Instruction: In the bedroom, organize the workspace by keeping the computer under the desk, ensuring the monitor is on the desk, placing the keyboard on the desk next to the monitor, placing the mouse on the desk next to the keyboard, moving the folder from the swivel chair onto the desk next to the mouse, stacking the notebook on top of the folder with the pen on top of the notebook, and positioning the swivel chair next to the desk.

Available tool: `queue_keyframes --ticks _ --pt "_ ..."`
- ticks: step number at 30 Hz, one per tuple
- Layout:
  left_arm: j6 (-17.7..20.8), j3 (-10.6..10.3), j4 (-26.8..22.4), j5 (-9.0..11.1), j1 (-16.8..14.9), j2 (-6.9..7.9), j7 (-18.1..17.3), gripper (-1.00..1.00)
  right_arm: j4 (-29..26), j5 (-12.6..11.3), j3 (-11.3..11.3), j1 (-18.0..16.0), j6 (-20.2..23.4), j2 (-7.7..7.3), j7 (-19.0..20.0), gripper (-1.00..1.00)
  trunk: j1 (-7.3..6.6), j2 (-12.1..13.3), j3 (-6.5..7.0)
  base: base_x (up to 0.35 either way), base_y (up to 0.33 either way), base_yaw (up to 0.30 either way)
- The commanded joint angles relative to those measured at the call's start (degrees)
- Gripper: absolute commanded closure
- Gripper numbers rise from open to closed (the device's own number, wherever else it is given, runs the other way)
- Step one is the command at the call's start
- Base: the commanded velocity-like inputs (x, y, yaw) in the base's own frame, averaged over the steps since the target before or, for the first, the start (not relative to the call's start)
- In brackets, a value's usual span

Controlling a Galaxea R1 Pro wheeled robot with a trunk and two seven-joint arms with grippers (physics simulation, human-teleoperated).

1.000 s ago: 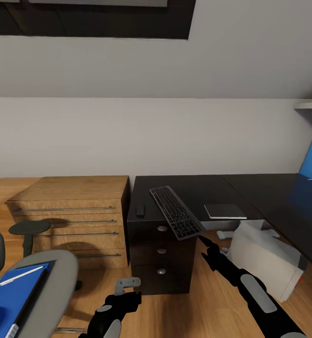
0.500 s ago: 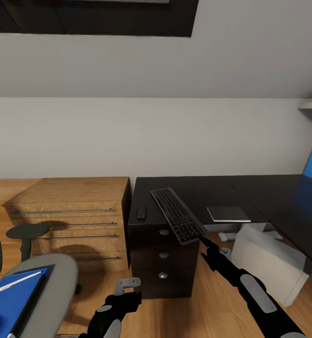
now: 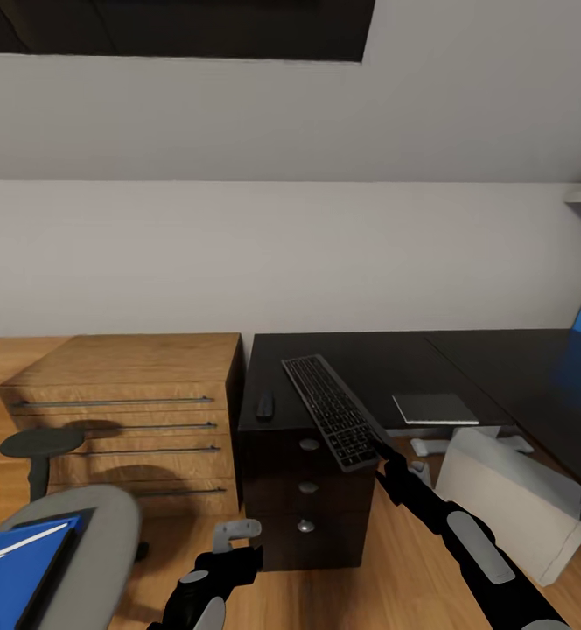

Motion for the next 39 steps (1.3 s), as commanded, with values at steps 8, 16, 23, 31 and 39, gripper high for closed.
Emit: queue_keyframes --ticks 8,16,23,31,39 --pt "0.07 -0.13 0.00 0.49 -0.04 0.05 0.65 -1.00 0.02 -0.34 0.11 -0.04 0.07 -0.06 0.09 -1.00 0.01 -0.03 -0.06 0.053 0.006 0.000" --pt "0.07 -0.09 0.00 0.56 -0.05 0.01 0.72 -1.00 0.02 -0.33 0.14 -0.04 0.16 -0.06 -0.01 1.00 0.01 -0.03 -0.06 0.025 0.009 0.000" --pt "0.11 -0.08 0.00 0.58 -0.04 0.01 0.75 -1.00 -0.05 -0.42 0.14 -0.04 0.41 -0.06 -0.08 1.00 0.01 -0.03 -0.06 0.000 0.000 0.000" --pt "0.15 0.08 0.00 0.57 -0.04 -0.02 0.72 -1.00 -0.48 -0.45 0.01 -0.04 0.42 -0.18 0.12 1.00 -0.43 0.77 0.30 0.000 0.000 0.000" --pt "0.15 0.06 0.08 0.58 -0.04 -0.08 0.79 -1.00 -10.84 -0.43 -0.04 3.55 0.44 -0.23 1.01 1.00 -2.19 3.98 1.73 0.000 0.000 0.000"
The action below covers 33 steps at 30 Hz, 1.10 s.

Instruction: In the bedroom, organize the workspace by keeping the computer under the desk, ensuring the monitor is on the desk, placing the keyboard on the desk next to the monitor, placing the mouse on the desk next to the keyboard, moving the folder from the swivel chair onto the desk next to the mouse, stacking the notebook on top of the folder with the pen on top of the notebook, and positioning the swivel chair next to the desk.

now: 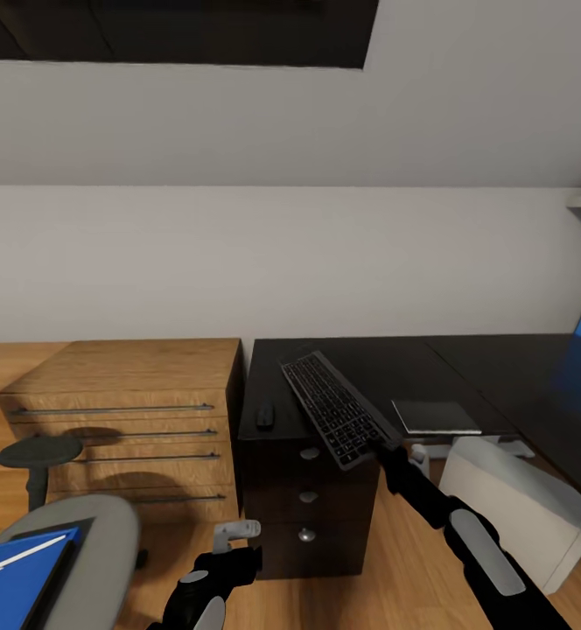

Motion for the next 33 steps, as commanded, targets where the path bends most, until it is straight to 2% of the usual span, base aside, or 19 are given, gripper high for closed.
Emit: queue_keyframes --ticks 1,6,12,15,17,19,20,21,22,24,25,27,31,33 --pt "0.07 -0.13 -0.06 0.60 -0.05 0.02 0.61 -1.00 -2.53 -0.48 0.07 1.11 0.13 -0.08 0.00 1.00 -0.23 0.39 0.12 0.000 0.000 0.000" --pt "0.07 -0.15 -0.06 0.60 -0.05 0.02 0.63 -1.00 -5.40 -0.77 -0.05 2.13 0.24 -0.19 -0.02 1.00 -1.33 2.39 1.02 0.000 0.000 0.000" --pt "-0.01 -0.13 0.20 0.55 -0.05 0.11 0.71 -1.00 -14.42 -0.92 -0.28 6.38 0.12 -0.28 -0.18 1.00 -2.65 4.80 2.10 0.000 0.000 0.000" --pt "-0.15 -0.22 3.84 0.43 -0.05 0.24 0.68 -1.00 -16.87 -1.80 -0.69 6.82 0.13 -0.37 -0.22 1.00 -3.31 6.00 2.64 0.000 0.000 0.000" --pt "-0.87 -0.36 8.10 0.32 -0.05 0.18 0.60 -1.00 -17.99 -3.87 -1.27 7.19 0.13 -0.39 -0.72 1.00 -3.75 6.80 3.00 0.000 0.000 0.000" --pt "-4.22 -0.70 12.61 0.29 -0.05 0.13 0.58 -1.00 -19.14 -6.76 -1.79 7.42 0.13 -0.48 -2.82 1.00 -4.18 7.61 3.36 0.000 0.000 0.000" --pt "-7.63 -1.34 15.43 0.31 -0.05 0.16 0.45 -1.00 -19.85 -7.75 -2.17 7.49 0.11 -0.82 -4.27 1.00 -4.40 8.01 3.54 0.000 0.000 0.000" --pt "-8.72 -1.56 16.57 0.32 -0.05 0.17 0.40 -1.00 -20.02 -7.97 -2.48 7.51 0.10 -1.02 -4.79 1.00 -4.62 8.41 3.72 0.000 0.000 0.000" --pt "-11.56 -2.09 20.62 0.32 -0.05 0.13 0.23 -1.00 -20.45 -8.41 -4.29 7.53 0.09 -1.70 -6.37 1.00 -4.84 8.81 3.89 0.000 0.000 0.000" --pt "-13.40 -2.39 25.03 0.25 -0.05 0.06 0.17 -1.00 -21.03 -8.69 -6.81 7.55 0.12 -2.14 -7.46 1.00 -5.28 9.61 4.25 0.000 0.000 0.000" --pt "-14.48 -2.58 28.75 0.21 -0.05 0.01 0.10 -1.00 -21.46 -8.85 -8.58 7.56 0.28 -2.41 -8.04 1.00 -5.50 10.01 4.43 0.000 0.000 0.000" --pt "-18.15 -2.68 33.46 0.24 -0.05 -0.09 -0.02 -1.00 -22.64 -8.99 -10.12 7.56 2.76 -2.78 -9.95 1.00 -5.94 10.81 4.79 0.000 0.000 0.000" --pt "-23.05 -3.15 37.17 0.21 -0.05 -0.24 -0.06 -1.00 -23.51 -9.38 -10.46 7.56 4.01 -2.86 -12.98 1.00 -6.38 11.62 5.15 0.000 0.000 0.000" --pt "-24.05 -3.58 37.92 0.18 -0.06 -0.37 -0.06 -1.00 -23.78 -9.84 -10.50 7.56 4.22 -2.91 -13.48 1.00 -6.38 11.62 5.15 0.000 0.000 0.000"
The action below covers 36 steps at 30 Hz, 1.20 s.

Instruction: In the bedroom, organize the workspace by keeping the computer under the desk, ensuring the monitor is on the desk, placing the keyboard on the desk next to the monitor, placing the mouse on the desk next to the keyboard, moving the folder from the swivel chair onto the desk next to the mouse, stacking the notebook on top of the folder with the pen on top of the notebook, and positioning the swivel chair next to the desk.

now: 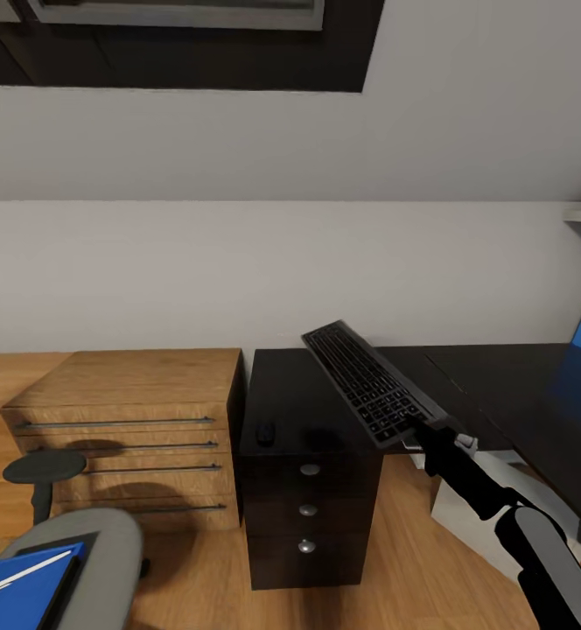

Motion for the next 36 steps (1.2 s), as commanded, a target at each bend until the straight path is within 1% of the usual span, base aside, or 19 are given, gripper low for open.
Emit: queue_keyframes --ticks 1,4,6,9,14,18,20,24,36 --pt "-0.15 -0.79 0.18 0.22 -0.04 -0.03 0.48 -1.00 -0.05 -0.55 -0.09 -0.02 0.56 -0.01 0.03 1.00 0.00 -0.03 -0.06 0.000 0.000 0.000" --pt "-0.68 -2.42 0.60 0.21 -0.06 -0.15 0.54 -1.00 0.13 -1.44 -0.11 0.30 2.42 0.00 -0.19 1.00 0.00 -0.03 -0.06 0.000 0.000 0.000" --pt "-0.89 -4.45 0.87 0.21 -0.04 -0.24 0.68 -1.00 0.45 -3.68 -0.12 1.00 4.42 0.00 -0.28 1.00 0.00 -0.03 -0.06 0.000 0.000 0.000" --pt "-0.93 -5.06 0.93 0.23 -0.04 -0.26 0.67 -1.00 0.56 -4.63 -0.12 1.14 4.89 -0.02 -0.30 1.00 0.00 -0.03 -0.06 0.000 0.000 0.000" --pt "-0.94 -5.24 0.97 0.25 -0.04 -0.25 0.68 -1.00 0.53 -6.06 -0.12 1.19 5.57 -0.02 -0.58 1.00 0.00 -0.03 -0.06 0.000 0.000 0.000" --pt "-0.94 -5.21 1.11 0.33 -0.04 -0.20 0.61 -1.00 0.54 -6.25 -0.12 1.19 5.59 0.03 -0.89 1.00 0.00 -0.03 -0.06 -0.003 -0.002 0.000" --pt "-0.95 -5.19 1.22 0.38 -0.05 -0.18 0.60 -1.00 0.53 -6.32 -0.12 1.19 5.51 0.04 -1.12 1.00 0.00 -0.03 -0.06 -0.236 -0.192 0.000" --pt "-0.94 -5.19 1.23 0.38 -0.04 -0.16 0.62 -1.00 0.53 -6.33 -0.12 1.19 5.14 0.26 -3.29 1.00 0.00 -0.03 -0.06 -0.272 -0.174 0.000" --pt "-0.94 -5.19 1.30 0.47 -0.05 -0.09 0.61 -1.00 0.53 -6.33 -0.21 1.19 4.57 0.31 -3.81 1.00 0.00 -0.03 -0.06 -0.303 -0.145 0.000"
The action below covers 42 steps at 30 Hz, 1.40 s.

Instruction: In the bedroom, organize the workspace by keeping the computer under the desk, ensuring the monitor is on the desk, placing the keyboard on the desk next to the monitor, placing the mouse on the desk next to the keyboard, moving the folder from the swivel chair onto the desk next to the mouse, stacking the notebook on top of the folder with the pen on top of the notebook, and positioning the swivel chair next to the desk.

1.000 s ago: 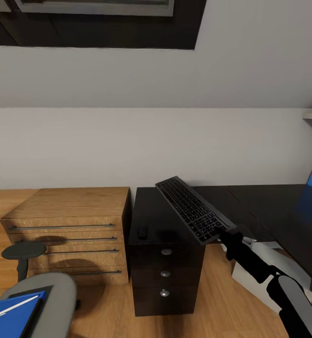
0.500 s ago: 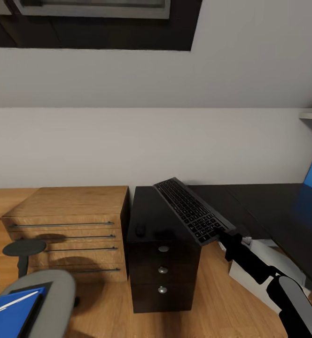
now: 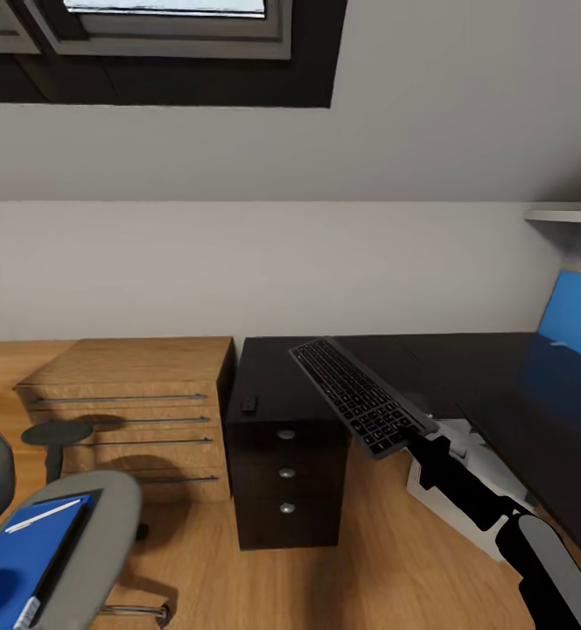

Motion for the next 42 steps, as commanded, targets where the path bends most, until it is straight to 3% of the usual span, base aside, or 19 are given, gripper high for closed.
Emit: queue_keyframes --ticks 1,18,34,42 --pt "0.28 -0.35 -0.11 0.21 -0.04 0.05 0.50 -1.00 -0.01 -0.66 -0.07 -0.04 0.22 0.00 -0.08 1.00 -0.03 -0.04 -0.06 -0.230 -0.255 0.000" --pt "0.28 -0.41 -0.11 0.14 -0.04 0.05 0.51 -1.00 0.00 -0.58 -0.15 -0.04 0.21 0.00 -0.08 1.00 -0.03 -0.04 -0.06 -0.231 -0.246 0.000" --pt "0.32 -0.45 -0.11 0.18 -0.03 0.05 0.52 -1.00 2.56 -0.78 -0.35 -0.04 0.38 -0.04 0.35 1.00 -0.03 -0.04 -0.06 -0.329 -0.034 0.000" --pt "0.33 -0.45 -0.11 0.20 -0.05 0.05 0.55 -1.00 2.89 -0.87 -0.45 -0.04 0.38 -0.08 0.43 1.00 -0.03 -0.04 -0.06 -0.285 -0.193 0.000"
